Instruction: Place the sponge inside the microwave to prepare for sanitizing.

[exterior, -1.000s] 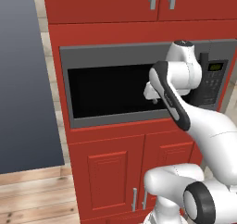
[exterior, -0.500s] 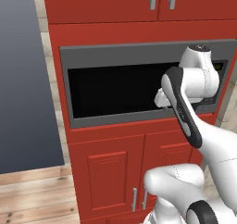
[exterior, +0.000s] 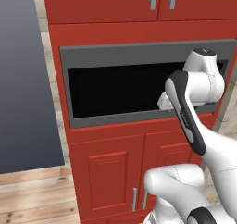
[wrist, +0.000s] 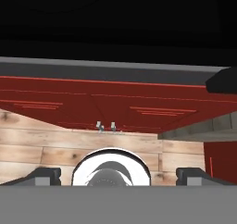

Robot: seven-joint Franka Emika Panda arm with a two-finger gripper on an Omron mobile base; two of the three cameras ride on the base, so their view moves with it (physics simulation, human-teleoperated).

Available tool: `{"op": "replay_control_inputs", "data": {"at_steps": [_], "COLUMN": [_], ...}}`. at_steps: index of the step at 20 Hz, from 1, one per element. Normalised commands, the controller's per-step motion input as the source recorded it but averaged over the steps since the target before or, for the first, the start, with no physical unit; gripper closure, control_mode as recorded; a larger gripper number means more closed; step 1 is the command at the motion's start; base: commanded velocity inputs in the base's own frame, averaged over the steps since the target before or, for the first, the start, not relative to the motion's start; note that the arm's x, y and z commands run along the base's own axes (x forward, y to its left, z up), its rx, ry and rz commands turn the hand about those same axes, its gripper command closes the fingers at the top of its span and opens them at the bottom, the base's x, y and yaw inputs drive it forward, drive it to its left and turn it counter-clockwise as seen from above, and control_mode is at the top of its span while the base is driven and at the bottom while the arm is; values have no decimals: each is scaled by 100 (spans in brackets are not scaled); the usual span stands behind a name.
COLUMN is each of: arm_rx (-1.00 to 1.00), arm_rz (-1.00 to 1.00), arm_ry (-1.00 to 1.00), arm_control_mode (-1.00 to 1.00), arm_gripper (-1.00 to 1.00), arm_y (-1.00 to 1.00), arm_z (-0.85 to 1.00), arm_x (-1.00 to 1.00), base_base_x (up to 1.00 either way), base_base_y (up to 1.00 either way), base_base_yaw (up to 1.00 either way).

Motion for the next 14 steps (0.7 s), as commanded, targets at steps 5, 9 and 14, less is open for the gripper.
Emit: {"op": "replay_control_inputs", "data": {"at_steps": [5,9,14], "arm_rx": [0,0,0], "arm_rz": [0,0,0], "arm_ry": [0,0,-13], "arm_control_mode": [-100,-100,-100], "arm_gripper": [-100,-100,-100], "arm_y": [0,0,-14], "arm_z": [0,0,6], "arm_x": [0,0,-7], "base_base_x": [0,0,0], "base_base_y": [0,0,0], "base_base_yaw": [0,0,0]}}
